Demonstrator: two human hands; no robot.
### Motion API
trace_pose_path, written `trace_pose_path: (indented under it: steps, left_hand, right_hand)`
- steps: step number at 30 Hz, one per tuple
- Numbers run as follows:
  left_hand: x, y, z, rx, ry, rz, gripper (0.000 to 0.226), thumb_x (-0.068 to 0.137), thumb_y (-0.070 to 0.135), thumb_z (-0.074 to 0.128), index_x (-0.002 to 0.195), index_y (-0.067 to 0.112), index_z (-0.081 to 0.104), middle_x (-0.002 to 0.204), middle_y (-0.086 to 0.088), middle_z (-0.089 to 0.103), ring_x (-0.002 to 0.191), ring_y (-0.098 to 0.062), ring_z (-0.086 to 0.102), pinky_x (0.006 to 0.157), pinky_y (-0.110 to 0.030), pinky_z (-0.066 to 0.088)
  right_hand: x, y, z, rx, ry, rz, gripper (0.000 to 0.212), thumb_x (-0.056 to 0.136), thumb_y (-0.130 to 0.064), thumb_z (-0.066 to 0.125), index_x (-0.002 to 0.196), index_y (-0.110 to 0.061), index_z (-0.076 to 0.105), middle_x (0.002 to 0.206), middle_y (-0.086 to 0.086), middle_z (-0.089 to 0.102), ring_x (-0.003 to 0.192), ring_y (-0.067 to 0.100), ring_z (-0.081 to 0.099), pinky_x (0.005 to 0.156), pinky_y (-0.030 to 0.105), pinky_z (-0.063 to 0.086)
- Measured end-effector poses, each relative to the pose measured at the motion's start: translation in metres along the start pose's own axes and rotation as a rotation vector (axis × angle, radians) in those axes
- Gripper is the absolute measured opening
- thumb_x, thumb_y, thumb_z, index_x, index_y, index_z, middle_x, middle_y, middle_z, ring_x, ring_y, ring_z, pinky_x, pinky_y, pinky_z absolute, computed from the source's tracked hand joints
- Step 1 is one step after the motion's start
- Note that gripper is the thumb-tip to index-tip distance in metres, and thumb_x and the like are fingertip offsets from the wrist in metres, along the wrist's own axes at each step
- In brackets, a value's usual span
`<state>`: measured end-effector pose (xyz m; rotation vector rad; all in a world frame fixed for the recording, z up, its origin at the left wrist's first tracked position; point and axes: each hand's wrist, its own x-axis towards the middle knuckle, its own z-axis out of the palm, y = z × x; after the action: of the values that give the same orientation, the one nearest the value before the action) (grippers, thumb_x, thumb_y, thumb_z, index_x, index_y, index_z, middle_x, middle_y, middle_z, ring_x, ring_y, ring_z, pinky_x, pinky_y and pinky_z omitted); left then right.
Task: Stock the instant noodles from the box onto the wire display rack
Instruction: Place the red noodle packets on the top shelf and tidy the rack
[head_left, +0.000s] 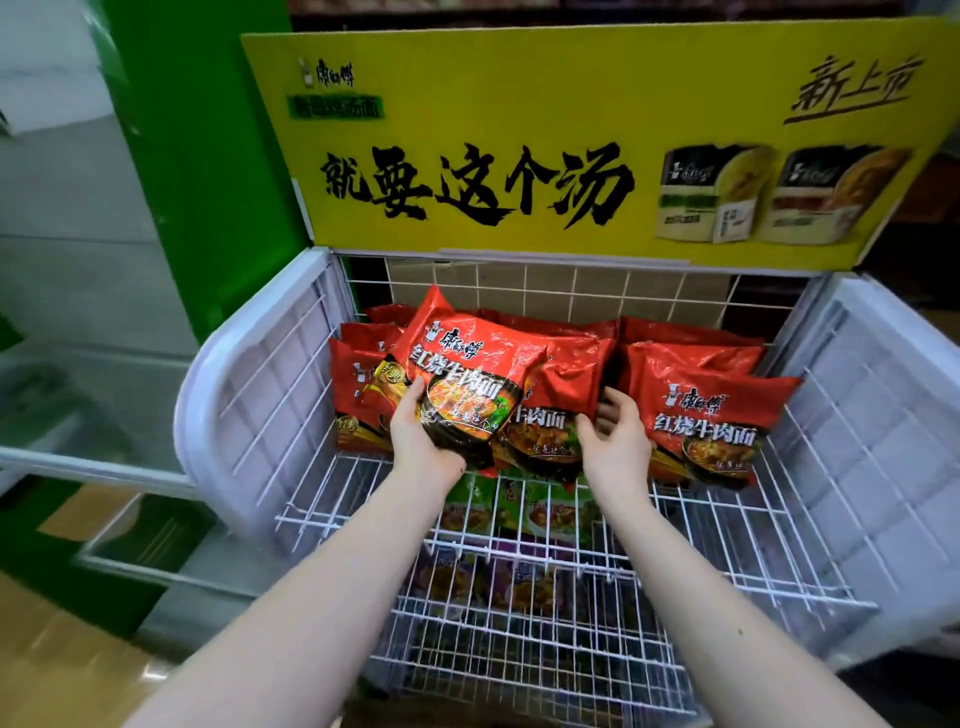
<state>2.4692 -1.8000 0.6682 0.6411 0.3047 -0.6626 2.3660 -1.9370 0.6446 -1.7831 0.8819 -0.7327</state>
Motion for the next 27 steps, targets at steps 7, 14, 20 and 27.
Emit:
trace_pose_path:
  steps: [7,14,20,27]
  left_hand:
    - [-0.024,-0.004,0.015,0.080,-0.077,-0.052,0.039,0.085,0.037,0.064,0.114,0.011,0.063,0.112,-0.016,0.068,0.104,-0.034,0.063,0.091,-0.048,0.049]
    - [-0.038,-0.018,0.044,0.330,-0.204,-0.005,0.022,0.086,0.028,0.062,0.097,0.011,0.069,0.094,-0.008,0.074,0.090,-0.024,0.068,0.084,-0.038,0.052]
    - [-0.033,-0.027,0.053,0.623,-0.334,0.264,0.058,0.063,0.021,0.077,0.119,0.015,0.060,0.110,-0.005,0.070,0.102,-0.022,0.066,0.089,-0.038,0.051]
    - [-0.032,-0.044,0.064,0.867,-0.427,0.443,0.040,0.057,0.029,0.081,0.094,0.025,0.066,0.103,-0.003,0.069,0.099,-0.019,0.065,0.086,-0.035,0.050]
  right_hand:
    - [-0.028,-0.025,-0.013,0.206,-0.142,-0.029,0.018,0.097,-0.027,0.049,0.111,-0.018,0.056,0.107,-0.003,0.061,0.101,0.014,0.056,0.091,0.029,0.044]
    - [-0.030,-0.030,-0.023,0.489,-0.127,0.140,0.027,0.096,-0.029,0.049,0.111,-0.007,0.057,0.105,0.004,0.065,0.097,0.018,0.062,0.086,0.033,0.052]
    - [-0.019,-0.026,-0.056,0.658,-0.053,0.228,0.017,0.098,-0.018,0.047,0.106,-0.007,0.056,0.104,0.005,0.064,0.092,0.019,0.063,0.060,0.024,0.056]
    - [-0.002,-0.010,-0.084,0.649,0.076,0.254,0.015,0.097,-0.019,0.047,0.108,-0.012,0.055,0.106,0.005,0.064,0.087,0.014,0.061,0.074,0.035,0.051]
